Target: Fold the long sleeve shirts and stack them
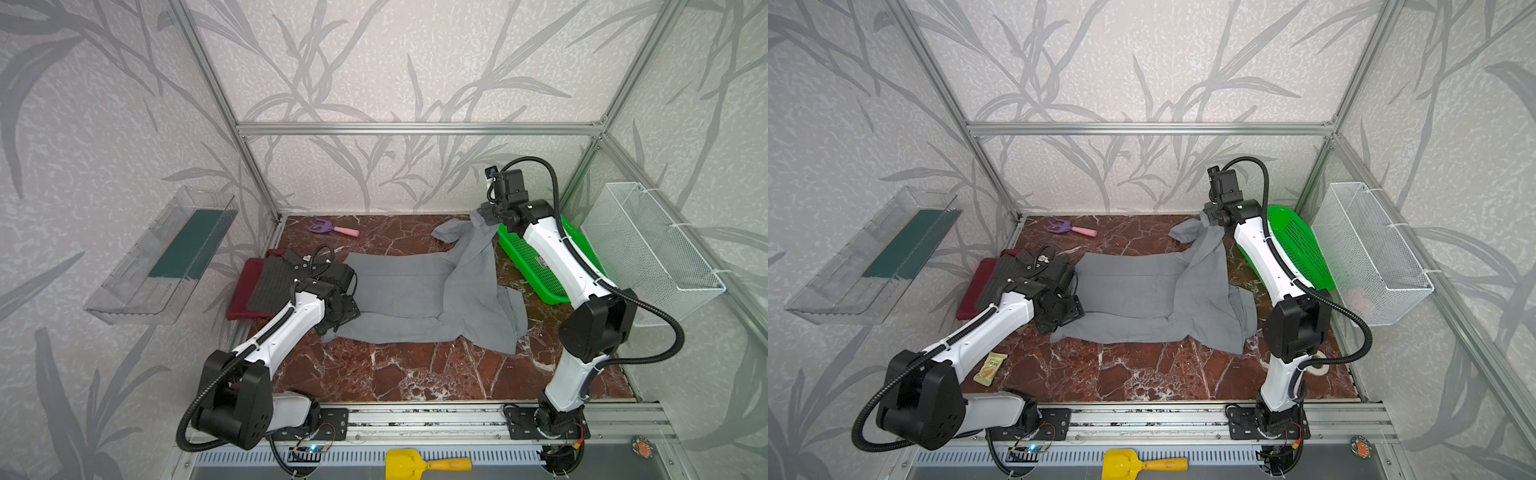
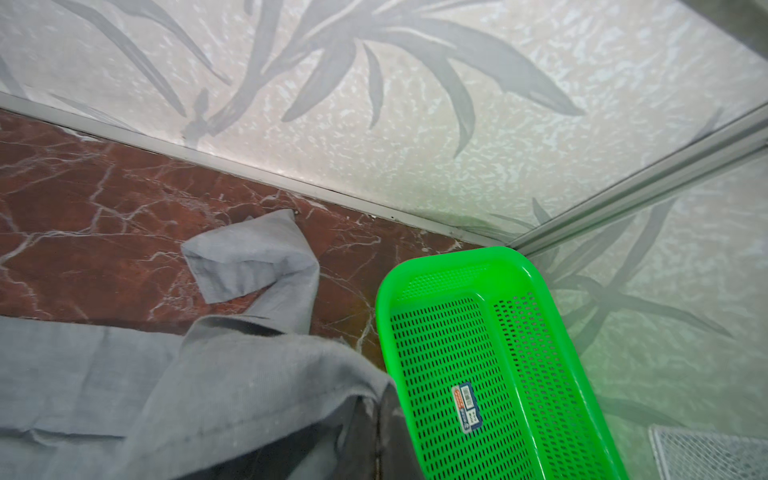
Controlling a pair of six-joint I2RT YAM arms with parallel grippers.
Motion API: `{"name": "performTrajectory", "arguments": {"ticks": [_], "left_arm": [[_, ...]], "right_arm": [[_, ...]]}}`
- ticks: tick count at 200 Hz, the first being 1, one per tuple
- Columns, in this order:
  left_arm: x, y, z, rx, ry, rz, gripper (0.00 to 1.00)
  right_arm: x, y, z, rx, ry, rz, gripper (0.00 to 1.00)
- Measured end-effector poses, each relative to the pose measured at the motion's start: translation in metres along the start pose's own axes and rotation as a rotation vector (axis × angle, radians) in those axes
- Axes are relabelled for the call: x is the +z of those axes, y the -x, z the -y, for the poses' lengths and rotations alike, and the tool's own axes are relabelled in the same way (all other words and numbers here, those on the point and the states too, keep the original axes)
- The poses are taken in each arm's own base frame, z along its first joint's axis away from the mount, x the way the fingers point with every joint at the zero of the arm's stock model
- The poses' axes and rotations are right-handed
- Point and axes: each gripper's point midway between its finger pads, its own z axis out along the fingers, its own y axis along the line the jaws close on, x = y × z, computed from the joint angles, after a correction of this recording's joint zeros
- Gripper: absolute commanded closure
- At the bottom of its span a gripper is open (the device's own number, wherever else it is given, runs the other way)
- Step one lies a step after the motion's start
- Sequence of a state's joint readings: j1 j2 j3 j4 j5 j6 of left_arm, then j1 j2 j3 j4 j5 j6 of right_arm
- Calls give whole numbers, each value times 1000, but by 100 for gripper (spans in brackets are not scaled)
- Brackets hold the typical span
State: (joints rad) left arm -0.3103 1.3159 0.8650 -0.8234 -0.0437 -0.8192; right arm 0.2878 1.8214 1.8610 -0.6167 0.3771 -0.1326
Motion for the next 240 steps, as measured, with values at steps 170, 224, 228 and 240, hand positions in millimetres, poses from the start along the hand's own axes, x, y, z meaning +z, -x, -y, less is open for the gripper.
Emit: {"name": "performTrajectory", "arguments": {"ticks": [170,224,228,240], "left_arm": [[-127,11,294,1060,-691,754,9],[-122,-7,371,1207,-726,921,9],[-122,-8,374,1210,-728,928,10],[-125,-12,378,1210,-732,948,14]], "right_arm": [[-4,6,-67,250,293,-204,100],[-3,-23,-84,486,474,-358,100],[-2,-28,-85,505,485,-374,100],[0,-43,-90,567,522,-420,100]]}}
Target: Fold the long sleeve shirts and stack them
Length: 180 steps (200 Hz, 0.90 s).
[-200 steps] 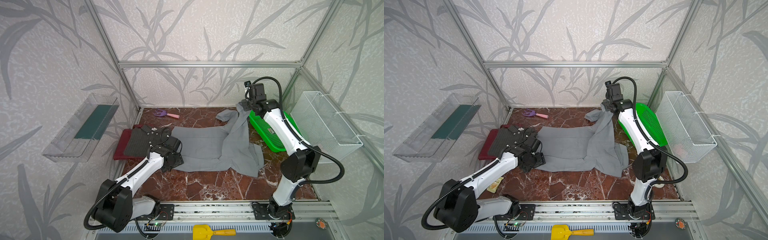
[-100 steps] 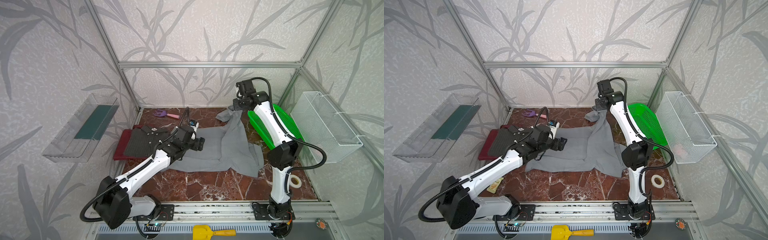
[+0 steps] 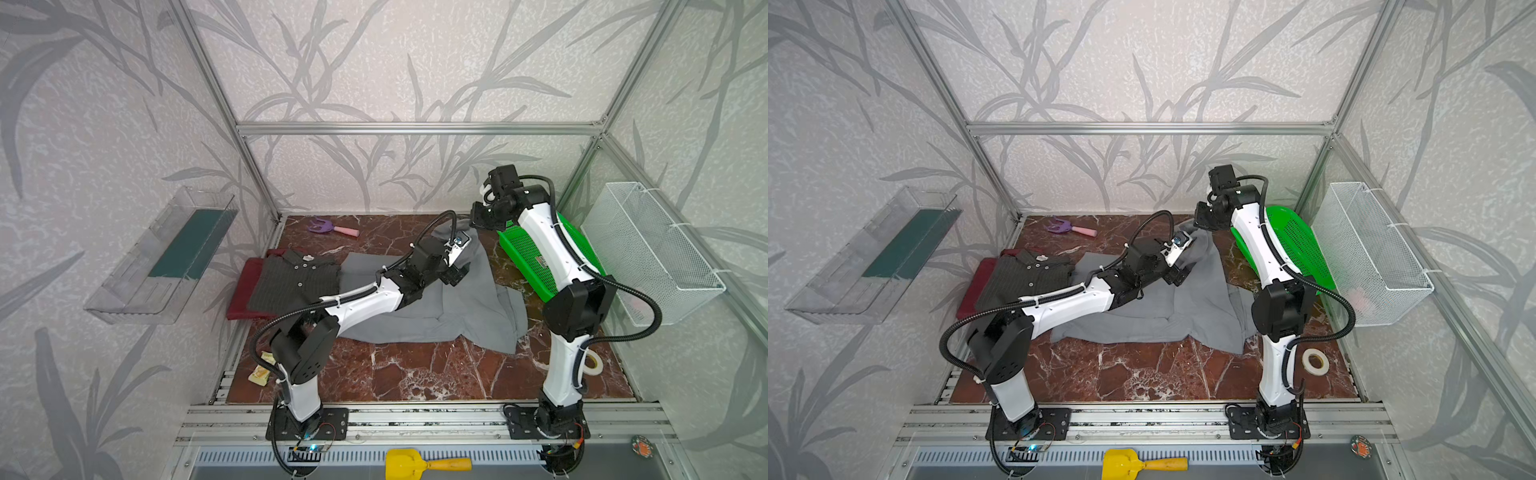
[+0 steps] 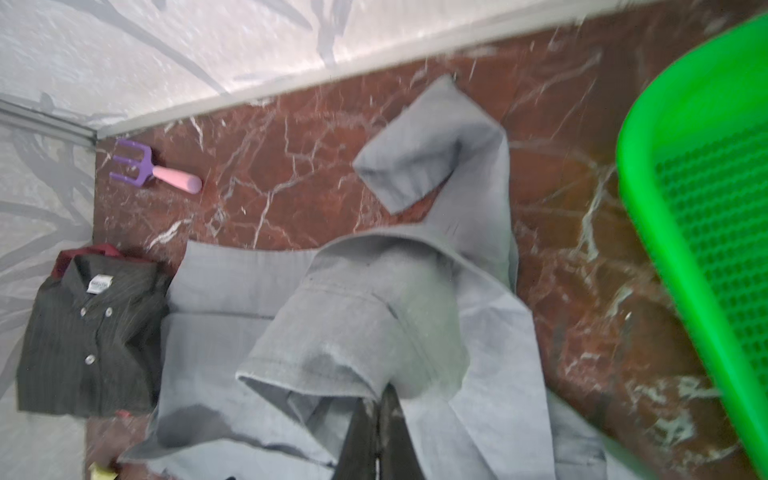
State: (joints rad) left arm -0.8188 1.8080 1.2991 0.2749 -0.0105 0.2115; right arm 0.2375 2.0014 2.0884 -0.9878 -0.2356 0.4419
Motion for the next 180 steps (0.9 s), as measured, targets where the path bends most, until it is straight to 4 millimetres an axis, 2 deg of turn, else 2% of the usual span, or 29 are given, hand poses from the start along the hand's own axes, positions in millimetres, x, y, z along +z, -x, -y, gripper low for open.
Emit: {"name": "performTrajectory", "arguments": {"ticks": [27,50,90,126,141,162,180], "left_arm": [[5,12,-3,0,58,32,30],[12,19,-11,-11,108,43,34],[20,16,-25,-69,155,24,31],[20,11,-29,-120,163,15,17],[20,7,-28,-139,159,10,14],[21,3,-24,-165,142,6,15],[22,-2,-19,-191,123,2,24]], "right_arm": [[7,-23,5,134,94,-46,100],[-4,-29,0,200,163,-24,100],[-36,-21,-21,209,274,68,100],[-38,-26,-25,244,328,77,100],[-36,-28,-24,260,339,77,100],[-35,-30,-24,278,354,87,100],[-39,-29,-26,282,375,106,100]]}}
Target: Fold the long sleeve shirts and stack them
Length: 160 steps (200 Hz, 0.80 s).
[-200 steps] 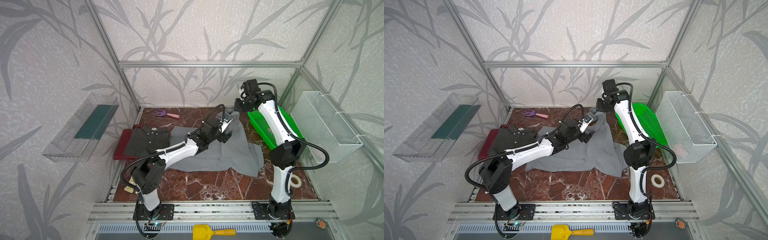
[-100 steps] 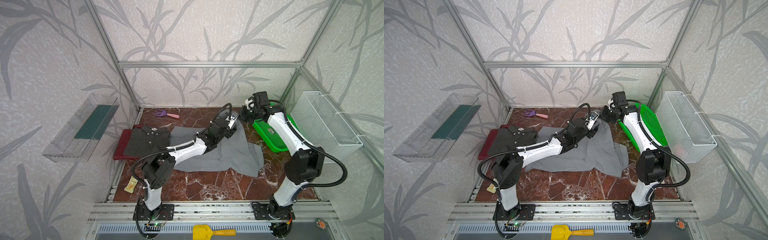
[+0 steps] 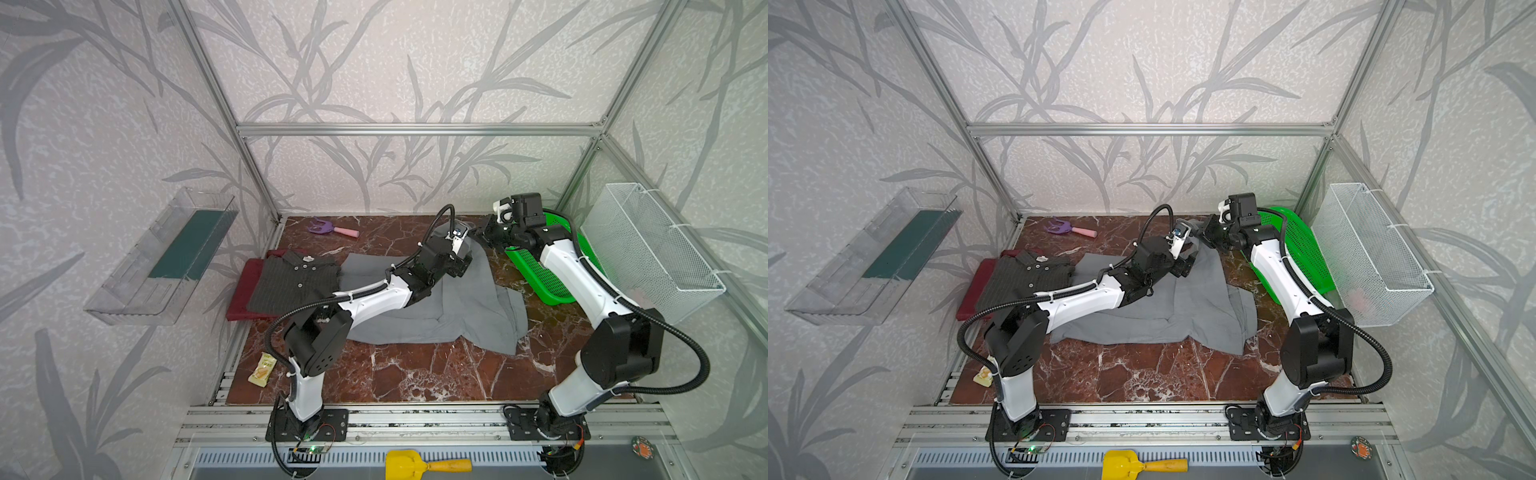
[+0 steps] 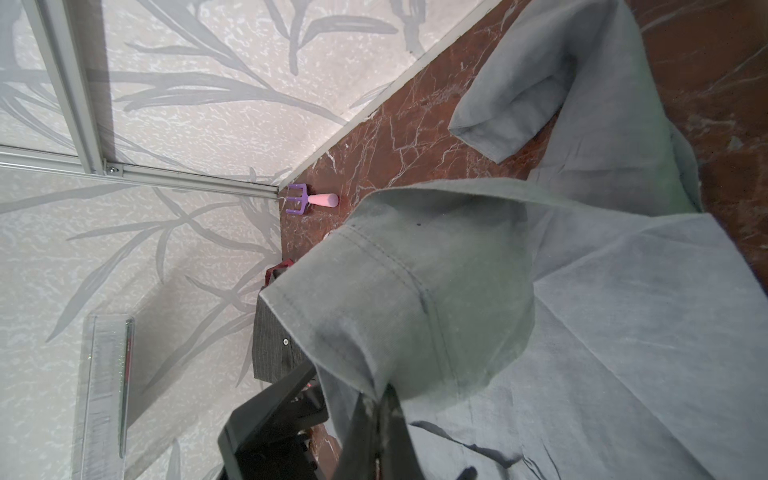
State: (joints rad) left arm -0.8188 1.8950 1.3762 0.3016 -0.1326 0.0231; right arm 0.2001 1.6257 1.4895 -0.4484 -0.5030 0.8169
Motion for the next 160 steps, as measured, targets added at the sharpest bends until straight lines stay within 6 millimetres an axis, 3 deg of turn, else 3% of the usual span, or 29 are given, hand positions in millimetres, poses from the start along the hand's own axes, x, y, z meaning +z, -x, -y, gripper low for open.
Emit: {"name": "performTrajectory", "arguments": {"ticks": [21,57,96,117,160], "left_arm": [[0,-2,2,-26,-10,-4,35],[0,0,3,-45,-13,2,38],[0,2,6,-71,-35,9,15],[-1,6,11,-94,-60,28,11],[4,6,8,-124,-34,51,27]], "right_arm": [[-5,2,-9,-4,42,19,100],[-11,4,-21,-17,91,38,100],[-11,0,-24,-4,134,37,100],[-11,-2,-22,5,138,36,100],[-23,0,-34,-7,180,66,100]]}}
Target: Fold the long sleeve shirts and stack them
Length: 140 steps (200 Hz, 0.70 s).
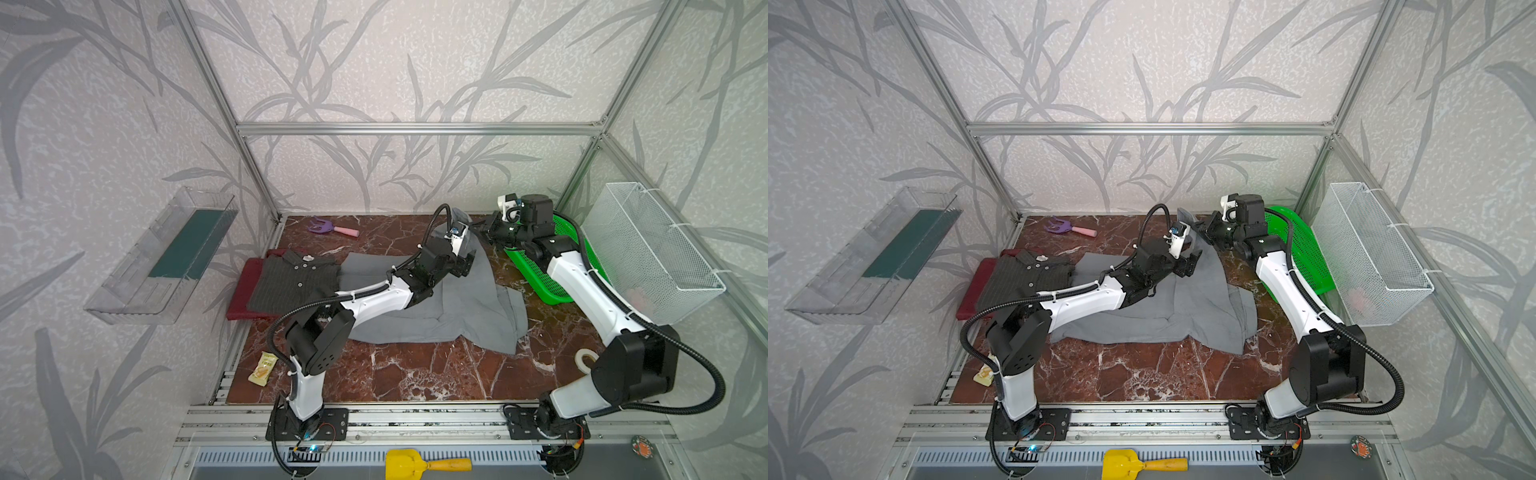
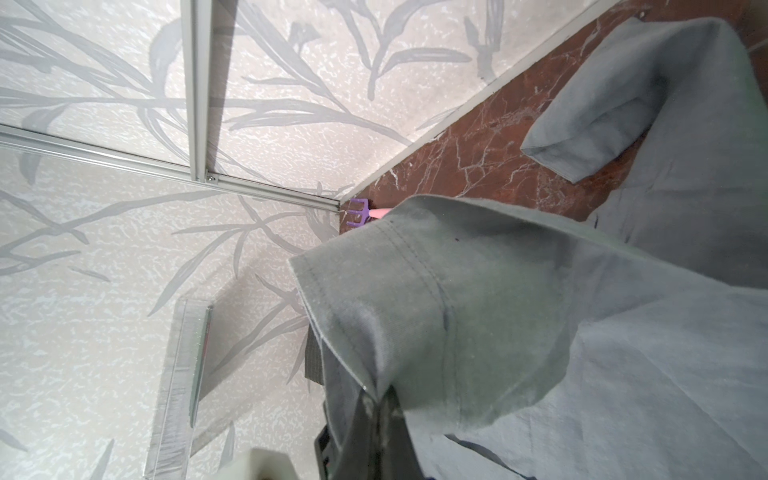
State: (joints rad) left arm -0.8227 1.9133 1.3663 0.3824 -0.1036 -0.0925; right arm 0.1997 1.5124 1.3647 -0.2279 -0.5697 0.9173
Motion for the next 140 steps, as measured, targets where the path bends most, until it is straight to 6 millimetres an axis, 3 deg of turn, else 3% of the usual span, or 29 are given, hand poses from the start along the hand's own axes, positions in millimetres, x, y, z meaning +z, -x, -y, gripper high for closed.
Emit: {"name": "performTrajectory", "arguments": {"ticks": [23,54,97,140], "left_arm": [[8,-11,-5,-11,31,-14,39],[20,-19,-11,-10,69,-23,48],[27,-3,-11,-34,68,12,58],[30,5,-7,-49,46,33,77]], "right_arm": [[-4,0,-5,-1,19,10,100],[-2,-4,0,13,21,6,100],[-1,-8,6,27,16,0,100],[-5,-11,6,26,32,5,100]]}}
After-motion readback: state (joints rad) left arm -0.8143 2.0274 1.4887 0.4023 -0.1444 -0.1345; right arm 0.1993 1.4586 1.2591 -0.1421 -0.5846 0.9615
